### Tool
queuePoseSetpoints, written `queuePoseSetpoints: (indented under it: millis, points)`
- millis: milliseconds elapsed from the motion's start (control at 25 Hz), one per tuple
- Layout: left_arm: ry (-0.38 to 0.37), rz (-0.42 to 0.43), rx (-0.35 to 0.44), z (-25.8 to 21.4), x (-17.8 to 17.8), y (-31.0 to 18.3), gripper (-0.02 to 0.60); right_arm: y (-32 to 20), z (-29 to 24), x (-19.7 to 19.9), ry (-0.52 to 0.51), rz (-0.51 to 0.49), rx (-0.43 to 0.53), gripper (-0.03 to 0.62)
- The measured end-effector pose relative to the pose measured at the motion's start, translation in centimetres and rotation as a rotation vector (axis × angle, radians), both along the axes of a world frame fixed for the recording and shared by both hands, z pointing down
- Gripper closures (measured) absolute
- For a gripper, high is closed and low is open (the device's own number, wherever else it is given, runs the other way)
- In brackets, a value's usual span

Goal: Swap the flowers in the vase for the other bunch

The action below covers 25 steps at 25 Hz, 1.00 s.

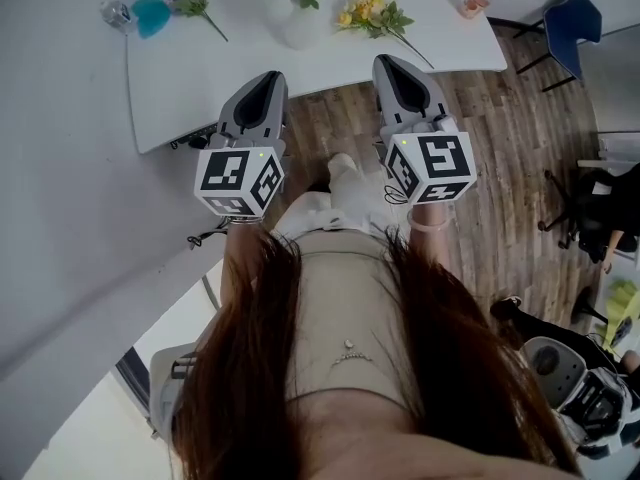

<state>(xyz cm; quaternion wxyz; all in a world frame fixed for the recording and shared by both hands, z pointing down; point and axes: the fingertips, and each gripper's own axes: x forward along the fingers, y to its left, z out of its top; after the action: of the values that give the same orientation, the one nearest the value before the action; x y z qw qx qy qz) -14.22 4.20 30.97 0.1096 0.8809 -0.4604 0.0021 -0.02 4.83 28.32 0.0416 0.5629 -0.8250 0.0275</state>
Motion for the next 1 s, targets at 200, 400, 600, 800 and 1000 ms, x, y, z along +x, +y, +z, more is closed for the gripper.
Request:
queuePoseSetpoints:
  millis: [200, 400, 600, 800, 1000]
  points:
    - [-0.004, 0.005, -0.01, 0.8, 0.1, -1.6, 0.574, -1.8, 0.2, 0.3, -0.007, 0.001, 0.005, 0.566]
    - [-0.006, 0.004, -0.018, 1.4, 0.3, -3.5, 0.572, -4.0, 0.3, 0.7, -0.006, -0.003, 0.004, 0.566]
    - [-0.009, -0.013, -0.022, 2.1, 0.4, -5.9, 0.571, -6.3, 0.7, 1.2, -0.001, -0.011, 0.001, 0.566]
    - [-0.006, -0.01, -0.037, 2.7, 0.9, -8.0, 0.544, -8.7, 0.6, 1.7, 0.01, -0.023, -0.001, 0.566]
    - [-0.015, -0.01, -0.05, 3.7, 1.7, -10.4, 0.508, -11.4, 0.5, 2.3, 0.024, -0.034, -0.002, 0.566]
